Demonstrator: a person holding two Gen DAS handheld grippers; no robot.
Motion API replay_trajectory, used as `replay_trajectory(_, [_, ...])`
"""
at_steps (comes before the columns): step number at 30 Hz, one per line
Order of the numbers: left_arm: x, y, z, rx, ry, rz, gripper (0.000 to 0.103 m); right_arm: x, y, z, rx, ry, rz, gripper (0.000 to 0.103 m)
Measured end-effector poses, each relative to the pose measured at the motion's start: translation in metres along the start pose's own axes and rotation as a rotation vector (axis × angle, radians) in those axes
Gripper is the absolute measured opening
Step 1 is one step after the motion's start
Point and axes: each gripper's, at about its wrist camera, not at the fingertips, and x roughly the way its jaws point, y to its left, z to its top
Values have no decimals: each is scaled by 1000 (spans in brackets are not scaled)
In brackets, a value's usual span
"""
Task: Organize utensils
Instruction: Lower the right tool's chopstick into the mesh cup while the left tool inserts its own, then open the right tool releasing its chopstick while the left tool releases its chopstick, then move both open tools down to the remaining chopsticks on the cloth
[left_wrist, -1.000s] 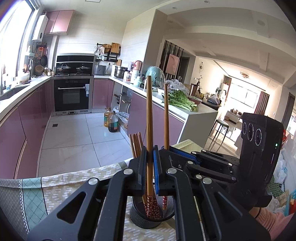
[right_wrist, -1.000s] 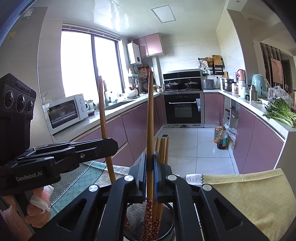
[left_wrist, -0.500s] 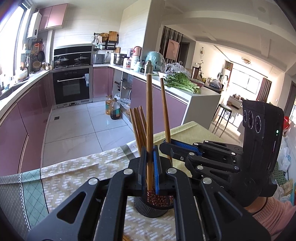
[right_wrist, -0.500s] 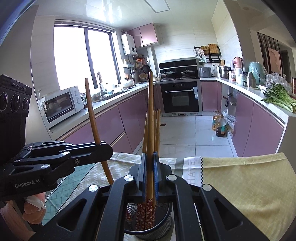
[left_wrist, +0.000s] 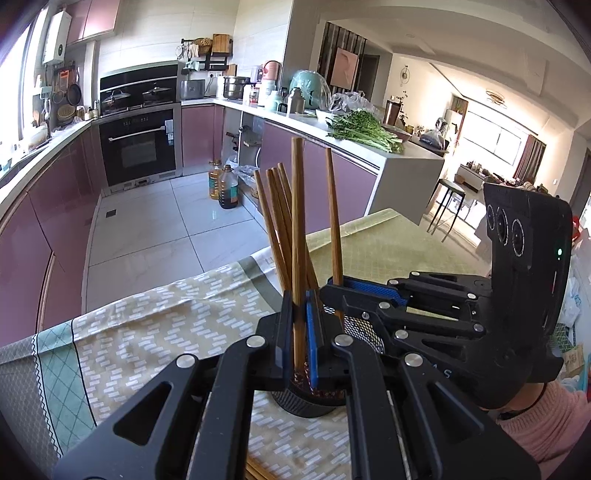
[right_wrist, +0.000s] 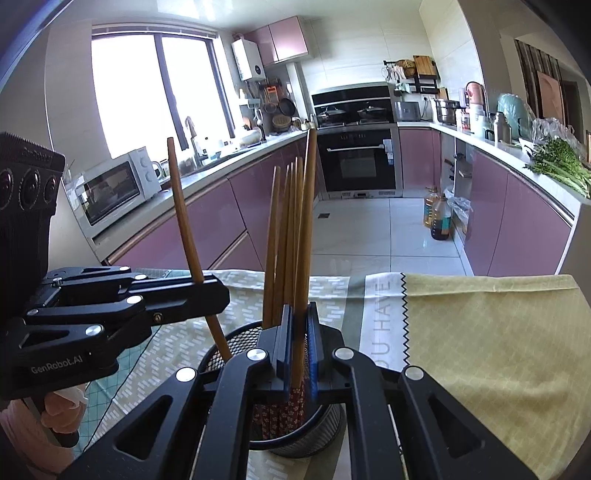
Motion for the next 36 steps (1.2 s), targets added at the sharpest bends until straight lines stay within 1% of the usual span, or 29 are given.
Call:
replay_trajectory(5, [13,2,-2,-9,17,5,8,3,-3,-1,19,12,3,7])
replay_trajectory(8, [12,2,-6,-6,9,23,9,2,-4,-2,21,11,2,7])
replay_trajectory(10, [7,2,-9,-7,-8,34,11,1,-3,-4,16,6,1,7])
replay_trajectory(11, [3,3,-11,-7,-20,38,15,-2,-2,-5,12,3,1,7])
replay_trajectory(12, [-2,3,-14,-9,-31,40,17,-3,-2,-6,9,0,0,7])
replay_trajectory(16, [-25,7,-24,-22,-78,51,19,-9,-1,-8,0,-13,-1,8])
replay_trajectory(18, [-37,11,-30,-28,-98,67,22,-15,3,-11,-12,-23,5,8])
replay_trajectory(20, [-48,15,-37,-43,-114,81,24,-24,7,-14,-25,-34,28,9])
replay_trajectory(22, [-59,18,-47,-53,-128,95,27,-33,13,-16,-38,-46,58,15])
replay_trajectory(26, [-79,27,-69,-83,-142,125,35,-50,29,-26,-78,-53,126,20])
replay_trajectory(28, [-84,30,-82,-93,-133,146,37,-55,37,-33,-95,-37,172,25])
replay_trajectory(31, [-87,36,-102,-110,-107,172,40,-53,48,-44,-107,1,211,27])
replay_trajectory(33, [-86,40,-113,-129,-84,166,41,-45,55,-55,-113,43,232,29])
replay_trajectory(35, [-83,45,-125,-151,-60,182,44,-35,62,-65,-117,93,249,30])
replay_trajectory(36, [-80,47,-131,-158,-45,187,44,-28,66,-71,-119,122,251,30])
